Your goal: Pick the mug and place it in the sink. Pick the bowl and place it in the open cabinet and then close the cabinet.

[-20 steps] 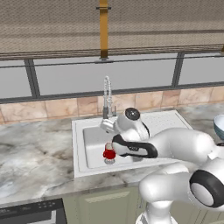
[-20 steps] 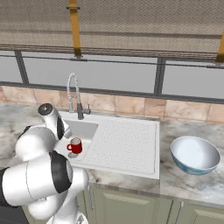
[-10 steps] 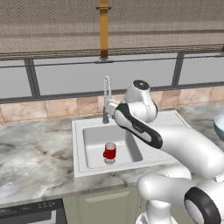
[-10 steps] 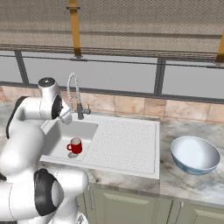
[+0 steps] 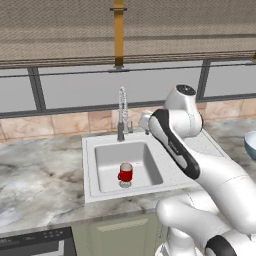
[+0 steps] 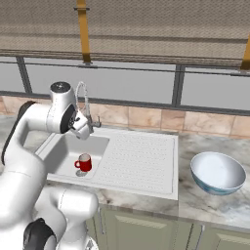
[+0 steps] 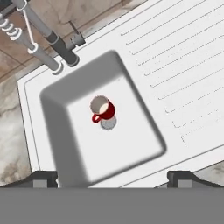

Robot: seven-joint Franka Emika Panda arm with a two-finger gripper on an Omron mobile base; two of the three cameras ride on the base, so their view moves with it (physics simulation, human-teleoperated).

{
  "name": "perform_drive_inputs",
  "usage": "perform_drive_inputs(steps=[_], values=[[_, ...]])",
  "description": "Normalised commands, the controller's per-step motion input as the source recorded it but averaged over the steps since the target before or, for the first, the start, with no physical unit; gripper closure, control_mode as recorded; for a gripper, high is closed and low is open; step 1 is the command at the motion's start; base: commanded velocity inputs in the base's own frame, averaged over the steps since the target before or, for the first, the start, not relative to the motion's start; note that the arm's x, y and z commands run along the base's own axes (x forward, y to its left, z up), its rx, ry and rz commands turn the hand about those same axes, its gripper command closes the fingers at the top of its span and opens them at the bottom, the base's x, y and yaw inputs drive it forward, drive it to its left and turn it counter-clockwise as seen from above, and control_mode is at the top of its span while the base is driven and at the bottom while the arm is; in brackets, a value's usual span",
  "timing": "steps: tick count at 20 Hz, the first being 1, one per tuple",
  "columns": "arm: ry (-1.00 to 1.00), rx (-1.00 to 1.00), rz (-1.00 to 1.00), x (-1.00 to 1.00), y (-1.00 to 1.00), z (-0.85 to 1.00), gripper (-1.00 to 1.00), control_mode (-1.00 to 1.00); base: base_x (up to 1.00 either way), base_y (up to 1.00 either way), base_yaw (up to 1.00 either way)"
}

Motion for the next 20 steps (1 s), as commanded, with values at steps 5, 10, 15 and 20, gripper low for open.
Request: perform_drive_inputs(steps=[5, 10, 15, 20], values=[[-0.02, -0.02, 0.12, -0.3, -0.48, 0.03, -1.0, -1.0, 0.0, 0.0, 0.0], [0.0, -0.01, 0.01, -0.18, -0.43, 0.1, -1.0, -1.0, 0.0, 0.0, 0.0], [0.0, 0.0, -0.09, -0.12, -0.58, 0.11, -1.0, -1.0, 0.0, 0.0, 0.0], [0.0, 0.0, -0.25, -0.08, -0.6, 0.03, -1.0, -1.0, 0.0, 0.0, 0.0]])
